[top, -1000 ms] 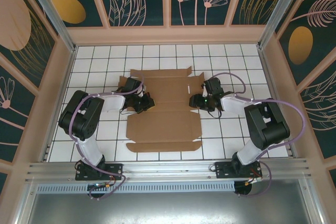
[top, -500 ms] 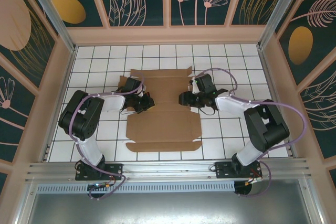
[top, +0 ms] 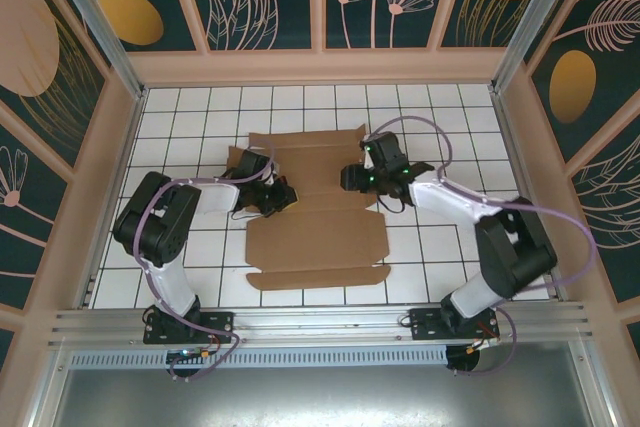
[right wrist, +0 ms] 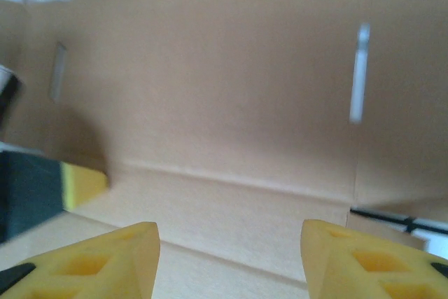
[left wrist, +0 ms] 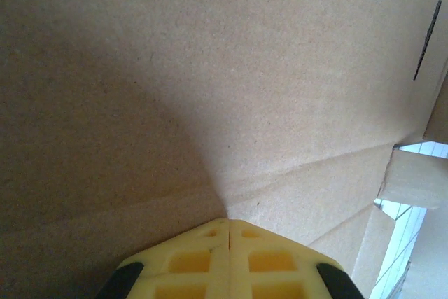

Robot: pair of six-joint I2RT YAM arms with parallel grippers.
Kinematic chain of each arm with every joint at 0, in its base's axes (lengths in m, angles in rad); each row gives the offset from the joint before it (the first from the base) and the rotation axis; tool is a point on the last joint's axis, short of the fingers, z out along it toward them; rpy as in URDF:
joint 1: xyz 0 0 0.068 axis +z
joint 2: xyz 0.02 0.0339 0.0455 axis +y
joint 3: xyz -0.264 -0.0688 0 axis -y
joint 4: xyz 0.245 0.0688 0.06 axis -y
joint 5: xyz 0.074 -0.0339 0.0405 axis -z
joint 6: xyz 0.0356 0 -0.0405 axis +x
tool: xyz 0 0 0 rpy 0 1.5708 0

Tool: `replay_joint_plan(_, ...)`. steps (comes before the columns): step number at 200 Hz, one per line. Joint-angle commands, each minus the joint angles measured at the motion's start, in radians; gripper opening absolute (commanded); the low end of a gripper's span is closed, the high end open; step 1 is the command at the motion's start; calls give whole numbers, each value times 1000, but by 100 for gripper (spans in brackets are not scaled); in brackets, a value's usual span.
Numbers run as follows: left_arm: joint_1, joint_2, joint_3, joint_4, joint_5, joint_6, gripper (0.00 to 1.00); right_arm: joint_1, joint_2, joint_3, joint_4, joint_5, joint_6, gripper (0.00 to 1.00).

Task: Fold the paper box

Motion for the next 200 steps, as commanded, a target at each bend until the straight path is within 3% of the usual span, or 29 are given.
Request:
replay_joint_plan(1, -49, 43, 54, 34, 24, -69, 0, -41, -84, 35, -7, 63, -41, 56)
replay_joint_plan(26, -68, 34, 126, 7, 21, -72, 0, -54, -72, 88, -68, 38, -61, 59)
replay_joint_plan(48, -40, -45, 211, -118, -39, 15, 5, -30, -13, 125, -117, 50, -120, 66)
replay_joint_plan(67, 36, -141, 219, -188, -56, 52, 11, 8, 59, 148, -131, 102, -163, 77)
replay_joint_plan(99, 175, -240, 249, -318, -125, 184, 25, 56, 215, 225, -134, 117, -205, 81)
replay_joint_plan(105, 196, -240, 258, -335, -125, 205, 28, 73, 257, 258, -152, 167, -212, 81)
replay_joint_plan(133, 255, -181, 336, -406, -167, 284, 41, 143, 436, 420, -247, 308, -230, 81)
replay_joint_plan(146, 265, -141, 380, -417, -174, 294, 45, 159, 486, 450, -252, 298, -236, 82)
replay_joint_plan(155, 267, -108, 414, -420, -164, 297, 53, 163, 516, 463, -255, 279, -231, 82)
replay_joint_plan(200, 267, 89, 618, -509, -210, 319, 58, 163, 590, 448, -255, 239, -217, 81)
